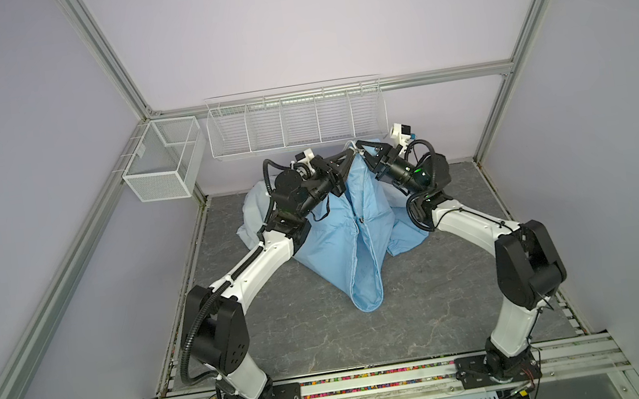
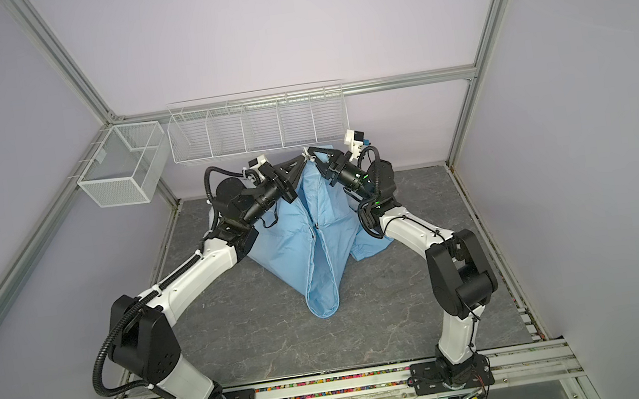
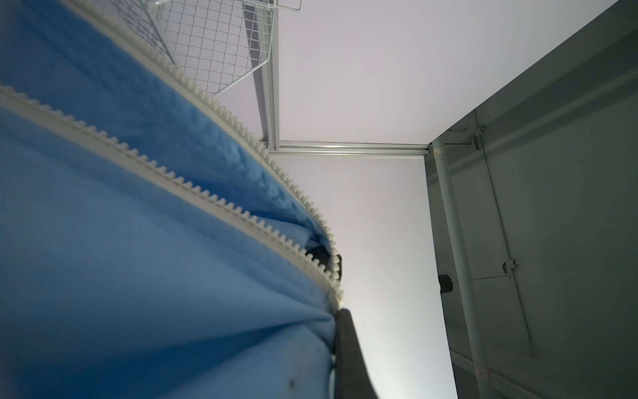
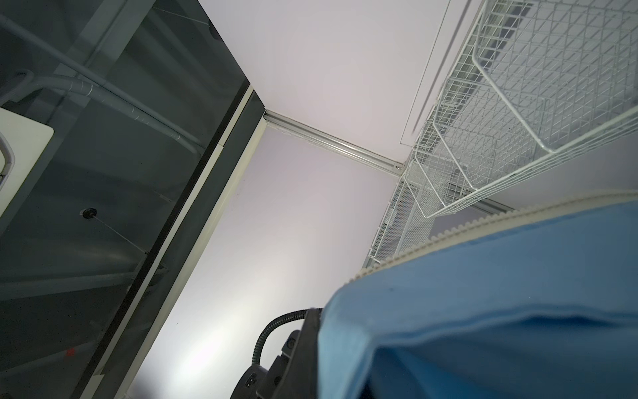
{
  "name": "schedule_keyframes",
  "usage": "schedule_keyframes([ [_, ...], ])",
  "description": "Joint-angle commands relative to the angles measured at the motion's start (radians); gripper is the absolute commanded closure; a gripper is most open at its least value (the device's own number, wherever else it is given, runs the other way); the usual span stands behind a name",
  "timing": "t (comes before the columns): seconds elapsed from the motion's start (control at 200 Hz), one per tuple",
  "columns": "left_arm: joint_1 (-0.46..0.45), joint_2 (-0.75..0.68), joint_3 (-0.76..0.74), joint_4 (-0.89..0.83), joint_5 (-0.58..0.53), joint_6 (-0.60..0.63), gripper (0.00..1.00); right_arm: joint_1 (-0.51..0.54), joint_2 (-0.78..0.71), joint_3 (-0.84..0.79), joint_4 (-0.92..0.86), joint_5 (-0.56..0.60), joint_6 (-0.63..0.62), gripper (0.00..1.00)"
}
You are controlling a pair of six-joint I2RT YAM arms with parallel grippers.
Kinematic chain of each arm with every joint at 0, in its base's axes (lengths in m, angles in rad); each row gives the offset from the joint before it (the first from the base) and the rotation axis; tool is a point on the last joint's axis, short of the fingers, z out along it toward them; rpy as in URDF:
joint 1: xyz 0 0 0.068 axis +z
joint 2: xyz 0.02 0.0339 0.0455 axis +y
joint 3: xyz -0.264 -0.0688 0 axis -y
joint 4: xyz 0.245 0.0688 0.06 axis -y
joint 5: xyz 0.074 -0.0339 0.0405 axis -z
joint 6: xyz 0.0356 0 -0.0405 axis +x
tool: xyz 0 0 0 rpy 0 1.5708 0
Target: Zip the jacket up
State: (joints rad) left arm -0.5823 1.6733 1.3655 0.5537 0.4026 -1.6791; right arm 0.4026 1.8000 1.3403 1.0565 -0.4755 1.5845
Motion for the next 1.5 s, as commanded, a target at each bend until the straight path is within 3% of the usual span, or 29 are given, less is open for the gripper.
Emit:
schedule_keyframes([
  [0.0,-0.036,0.010,0.032,-0.001,0.103,0.001,1.00,-0.001,0.000,0.031,0.062,-0.008,-0.009,0.93],
  [0.305,-0.035,0.005,0.046,0.007,0.100,-0.004,1.00,-0.010,-0.031,0.017,-0.002,-0.056,-0.057,0.93],
  [0.91,-0.030,0.002,0.090,0.014,0.100,-0.037,1.00,-0.025,-0.033,-0.032,0.066,-0.057,-0.038,0.93],
  [1.225,-0.029,-0.011,0.080,-0.036,0.102,0.005,1.00,-0.029,-0.041,-0.033,0.076,-0.049,-0.024,0.93],
  [1.375,-0.020,-0.041,0.099,-0.171,0.108,0.099,1.00,-0.052,-0.094,-0.048,-0.013,-0.063,-0.057,0.93],
  [1.495,-0.015,-0.062,0.112,-0.272,0.120,0.174,1.00,-0.075,-0.166,-0.035,-0.210,-0.069,-0.196,0.93],
])
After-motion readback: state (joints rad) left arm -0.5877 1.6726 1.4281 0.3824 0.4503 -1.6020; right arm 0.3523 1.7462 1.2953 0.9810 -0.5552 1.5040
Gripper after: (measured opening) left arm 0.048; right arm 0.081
